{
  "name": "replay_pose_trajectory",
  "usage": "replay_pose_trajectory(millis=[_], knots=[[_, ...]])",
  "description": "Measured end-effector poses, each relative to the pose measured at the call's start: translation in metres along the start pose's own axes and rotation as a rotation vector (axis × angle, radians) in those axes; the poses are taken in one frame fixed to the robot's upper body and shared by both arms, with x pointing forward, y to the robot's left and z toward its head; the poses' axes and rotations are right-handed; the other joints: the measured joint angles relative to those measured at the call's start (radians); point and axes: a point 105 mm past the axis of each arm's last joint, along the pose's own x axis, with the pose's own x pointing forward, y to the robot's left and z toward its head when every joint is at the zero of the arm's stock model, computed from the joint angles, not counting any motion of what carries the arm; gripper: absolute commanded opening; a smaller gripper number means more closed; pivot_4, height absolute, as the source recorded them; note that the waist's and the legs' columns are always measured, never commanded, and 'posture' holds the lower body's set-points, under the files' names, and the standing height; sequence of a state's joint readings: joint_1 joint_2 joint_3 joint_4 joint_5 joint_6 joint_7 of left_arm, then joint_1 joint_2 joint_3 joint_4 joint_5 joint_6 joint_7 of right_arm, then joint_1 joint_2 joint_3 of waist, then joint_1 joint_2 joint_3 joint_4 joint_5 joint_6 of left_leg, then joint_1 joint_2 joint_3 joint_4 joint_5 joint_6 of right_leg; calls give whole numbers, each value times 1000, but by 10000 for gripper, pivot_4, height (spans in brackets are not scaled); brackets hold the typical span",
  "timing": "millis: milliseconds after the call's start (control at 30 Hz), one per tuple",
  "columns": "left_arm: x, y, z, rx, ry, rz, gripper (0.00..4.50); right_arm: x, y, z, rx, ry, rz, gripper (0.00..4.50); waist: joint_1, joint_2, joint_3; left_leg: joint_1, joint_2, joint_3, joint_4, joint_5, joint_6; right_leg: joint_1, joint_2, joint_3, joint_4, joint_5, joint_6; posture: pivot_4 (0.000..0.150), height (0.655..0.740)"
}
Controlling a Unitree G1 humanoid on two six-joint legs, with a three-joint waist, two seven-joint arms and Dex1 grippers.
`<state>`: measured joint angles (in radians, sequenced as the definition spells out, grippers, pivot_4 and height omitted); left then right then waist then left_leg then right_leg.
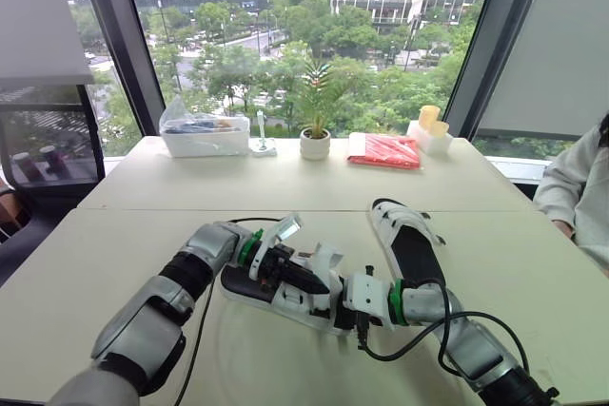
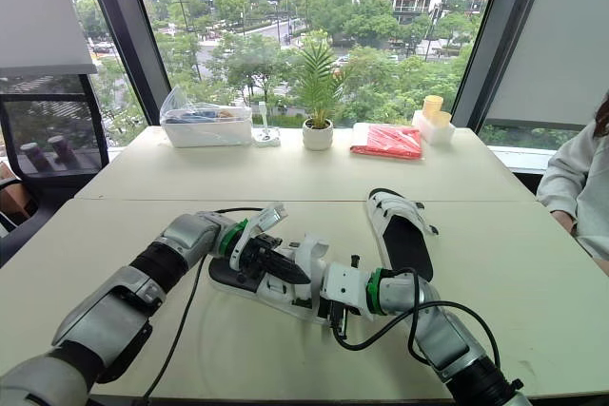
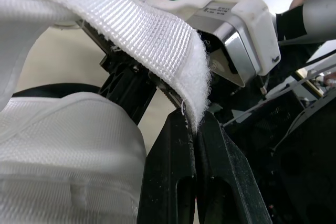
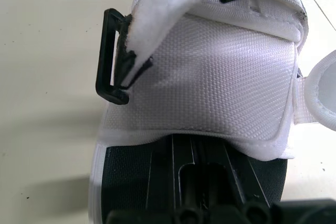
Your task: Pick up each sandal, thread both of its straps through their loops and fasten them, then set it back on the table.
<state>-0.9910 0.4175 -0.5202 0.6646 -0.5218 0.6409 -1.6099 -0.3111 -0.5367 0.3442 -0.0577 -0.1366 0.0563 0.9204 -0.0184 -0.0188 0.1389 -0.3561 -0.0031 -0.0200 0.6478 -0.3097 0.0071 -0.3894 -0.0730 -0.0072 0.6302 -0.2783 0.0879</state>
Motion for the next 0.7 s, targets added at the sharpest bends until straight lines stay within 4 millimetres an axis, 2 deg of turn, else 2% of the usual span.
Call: replay_pose_trajectory(millis=[400, 700], knots=[[1, 1, -4, 102, 68, -2, 446, 0, 0, 0, 0, 0, 0, 0, 1, 0, 0, 0, 0, -1, 0, 0, 0, 0, 0, 0, 0, 0, 0, 1500, 7374], [1, 11, -8, 244, 169, 38, 446, 0, 0, 0, 2, 1, 1, 0, 2, 0, 0, 0, 0, -2, 0, 0, 0, 1, 1, 0, 0, 0, 0, 1500, 7374]])
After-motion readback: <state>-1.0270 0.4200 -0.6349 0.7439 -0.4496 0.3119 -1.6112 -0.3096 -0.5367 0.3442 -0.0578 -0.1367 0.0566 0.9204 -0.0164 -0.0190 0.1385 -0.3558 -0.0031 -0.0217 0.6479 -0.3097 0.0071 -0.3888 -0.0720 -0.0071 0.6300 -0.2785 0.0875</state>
